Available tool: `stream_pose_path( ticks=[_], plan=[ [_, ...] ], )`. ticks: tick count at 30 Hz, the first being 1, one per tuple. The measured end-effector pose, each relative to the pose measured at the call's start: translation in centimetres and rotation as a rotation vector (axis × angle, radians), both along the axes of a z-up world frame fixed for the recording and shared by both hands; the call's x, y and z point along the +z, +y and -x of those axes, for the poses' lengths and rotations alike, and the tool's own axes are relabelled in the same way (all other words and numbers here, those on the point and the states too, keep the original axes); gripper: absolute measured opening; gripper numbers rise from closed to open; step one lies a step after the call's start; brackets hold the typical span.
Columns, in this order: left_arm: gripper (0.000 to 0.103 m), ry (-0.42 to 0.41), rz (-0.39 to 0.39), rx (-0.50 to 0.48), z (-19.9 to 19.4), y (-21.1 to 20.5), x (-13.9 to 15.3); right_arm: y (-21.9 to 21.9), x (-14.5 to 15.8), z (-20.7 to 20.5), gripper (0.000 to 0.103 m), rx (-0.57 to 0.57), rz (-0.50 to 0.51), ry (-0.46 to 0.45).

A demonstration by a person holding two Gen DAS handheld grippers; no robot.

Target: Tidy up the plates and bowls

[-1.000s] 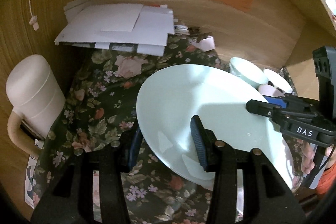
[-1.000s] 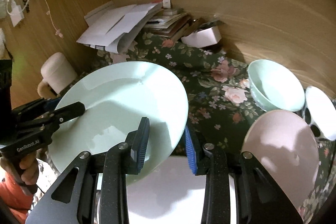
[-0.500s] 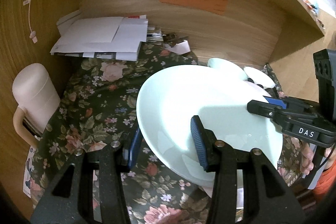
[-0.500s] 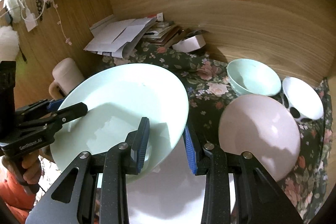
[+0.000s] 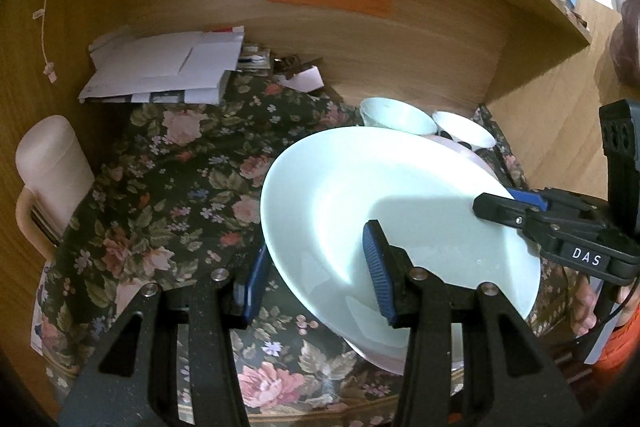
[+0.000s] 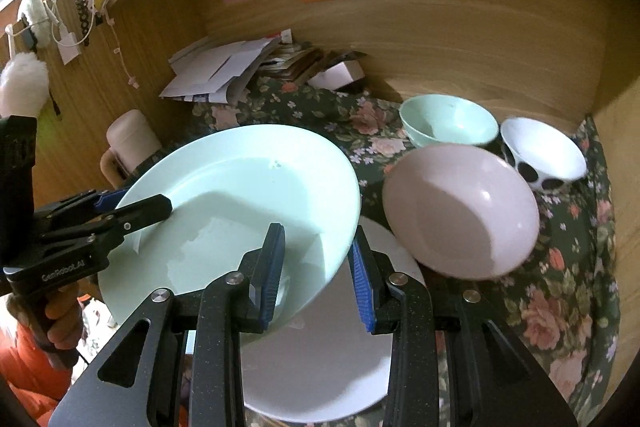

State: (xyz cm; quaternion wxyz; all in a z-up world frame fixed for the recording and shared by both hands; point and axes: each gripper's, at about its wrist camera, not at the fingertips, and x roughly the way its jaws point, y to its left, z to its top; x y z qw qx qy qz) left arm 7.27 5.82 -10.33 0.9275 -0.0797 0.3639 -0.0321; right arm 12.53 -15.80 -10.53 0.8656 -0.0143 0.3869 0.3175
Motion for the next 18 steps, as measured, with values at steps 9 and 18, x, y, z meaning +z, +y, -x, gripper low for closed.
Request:
stream_pose_path(
  ticks=[9,18],
  plan=[
    [0.045,0.047,0.01,-0.023,0.3,-1.5,-1.8,-1.6,-1.8,0.6,0.03,-0.032,-0.013,0.049],
    [0.045,0.103,0.022,-0.034,-0.2,-2.2,-3.8,-2.2,-3.5,0.6,0.03,-0.052,-0.004,0.114]
  ],
)
